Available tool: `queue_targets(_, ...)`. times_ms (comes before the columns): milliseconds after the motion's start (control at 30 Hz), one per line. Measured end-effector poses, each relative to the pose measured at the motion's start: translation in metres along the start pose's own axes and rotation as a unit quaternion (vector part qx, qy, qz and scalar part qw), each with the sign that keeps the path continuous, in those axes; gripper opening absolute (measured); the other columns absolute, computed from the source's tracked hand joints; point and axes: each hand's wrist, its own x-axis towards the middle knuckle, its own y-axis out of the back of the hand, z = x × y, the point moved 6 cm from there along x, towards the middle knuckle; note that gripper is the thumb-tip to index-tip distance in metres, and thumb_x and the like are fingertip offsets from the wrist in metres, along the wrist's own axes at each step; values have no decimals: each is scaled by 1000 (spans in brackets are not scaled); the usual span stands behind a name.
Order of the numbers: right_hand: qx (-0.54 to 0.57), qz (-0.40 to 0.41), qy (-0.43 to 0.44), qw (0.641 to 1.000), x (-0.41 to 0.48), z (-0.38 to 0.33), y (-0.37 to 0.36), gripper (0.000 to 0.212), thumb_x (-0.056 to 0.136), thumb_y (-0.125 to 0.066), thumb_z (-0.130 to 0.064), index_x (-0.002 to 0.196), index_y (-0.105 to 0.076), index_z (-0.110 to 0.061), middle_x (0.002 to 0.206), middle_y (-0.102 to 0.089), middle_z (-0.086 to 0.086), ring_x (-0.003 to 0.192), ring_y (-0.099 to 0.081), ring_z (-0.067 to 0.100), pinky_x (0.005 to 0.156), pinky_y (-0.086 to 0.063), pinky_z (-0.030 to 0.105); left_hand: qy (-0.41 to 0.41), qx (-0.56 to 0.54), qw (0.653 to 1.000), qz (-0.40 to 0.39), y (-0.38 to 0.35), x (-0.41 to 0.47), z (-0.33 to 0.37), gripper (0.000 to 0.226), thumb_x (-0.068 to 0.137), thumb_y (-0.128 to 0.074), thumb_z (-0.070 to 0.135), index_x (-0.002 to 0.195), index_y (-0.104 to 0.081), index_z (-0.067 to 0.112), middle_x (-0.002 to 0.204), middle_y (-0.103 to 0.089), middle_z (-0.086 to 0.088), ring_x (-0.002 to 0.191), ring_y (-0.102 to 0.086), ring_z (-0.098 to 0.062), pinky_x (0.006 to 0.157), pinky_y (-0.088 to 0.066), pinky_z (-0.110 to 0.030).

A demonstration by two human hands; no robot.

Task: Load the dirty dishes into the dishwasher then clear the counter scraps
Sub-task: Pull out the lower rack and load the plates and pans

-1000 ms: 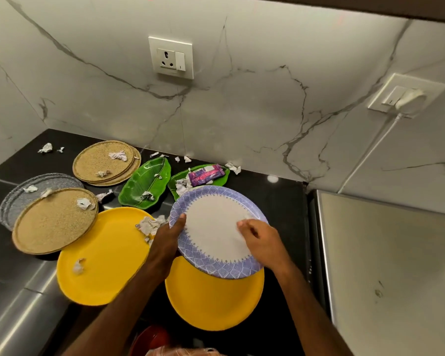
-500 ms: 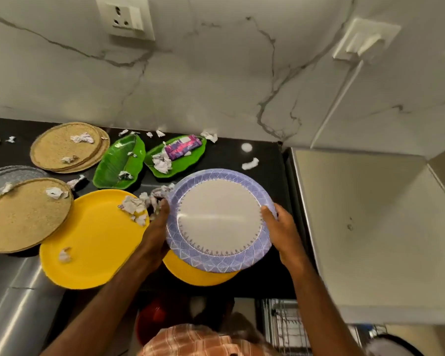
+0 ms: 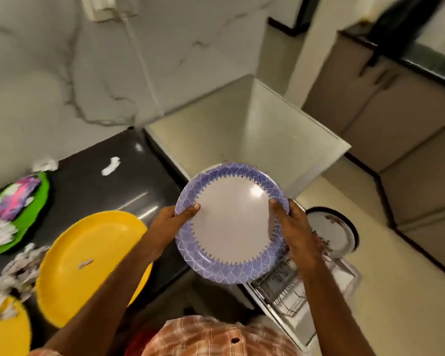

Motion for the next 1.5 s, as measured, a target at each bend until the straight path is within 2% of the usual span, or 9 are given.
queue_targets(200,85,109,-21,990,-4,49,144,33,94,-70,-50,124,-69,-34,112,-78,-8,103,-75,18,93,-60,47,-17,133,986,-98,-145,42,6,33,89,-73,45,111,-75,20,103,-78,0,97,-75,-21,90,-57,-41)
queue_targets(467,76,145,-27,986,-1,126,287,22,100,-67,-23,121,-72,-20,112,-78,0,101,-74,15,85,-58,25,-20,325,939,-110,-296,83,-48,20,85,-78,44,93,-76,25,80,-77,7,72,-72,0,70,-58,-22)
queue_targets(567,24,148,-57,987,1,163,320,16,97,-71,-15,108,-78,-24,98,-79,-12,89,-72,4,78,-52,17,-47,408,902,-133,-339,100,-69,19,89,-76,32,104,-78,21,85,-76,1,78,-71,-12,69,-53,-27)
queue_targets(700,-76,126,-81,986,11,214,334,35,92,-71,-2,107,-82,-31,84,-69,-39,75,-67,0,65,-48,17,-93,494,843,-192,-387,124,-102,31,96,-58,4,116,-75,20,103,-76,1,96,-69,-16,84,-52,-26)
queue_targets(833,-85,147,-98,981,30,268,336,37,92,-69,2,112,-81,-26,95,-78,-14,61,-60,-11,59,-40,7,-66,534,814,-218,-411,163,-140,35,94,-54,-1,116,-70,22,104,-71,2,98,-66,-18,92,-55,-38)
queue_targets(1033,-86,194,-127,969,69,353,335,41,93,-68,1,117,-78,-30,108,-77,-15,82,-70,8,71,-46,8,-80,571,783,-233,-463,238,-192,38,90,-48,-15,115,-62,10,100,-64,-6,90,-61,-17,68,-45,-14)
queue_targets(1133,-102,213,-121,964,93,383,341,41,95,-65,2,122,-76,-26,114,-77,-5,86,-62,-5,72,-41,0,-136,598,754,-234,-490,283,-217,26,98,-47,-5,109,-62,14,98,-62,-5,82,-57,-14,65,-43,-10)
queue_targets(1300,-129,246,-133,952,145,420,361,41,99,-62,-2,126,-73,-30,107,-77,-3,53,-56,5,53,-48,15,-153,568,779,-219,-521,346,-243,30,98,-57,3,118,-71,21,103,-70,-5,91,-65,-19,80,-51,-29)
queue_targets(1500,-188,257,-123,940,216,425,394,37,97,-61,-2,124,-75,-25,104,-78,0,65,-57,0,70,-49,19,-196,570,770,-210,-553,402,-252,29,99,-56,3,123,-69,12,103,-69,-9,90,-64,-20,75,-50,-29)
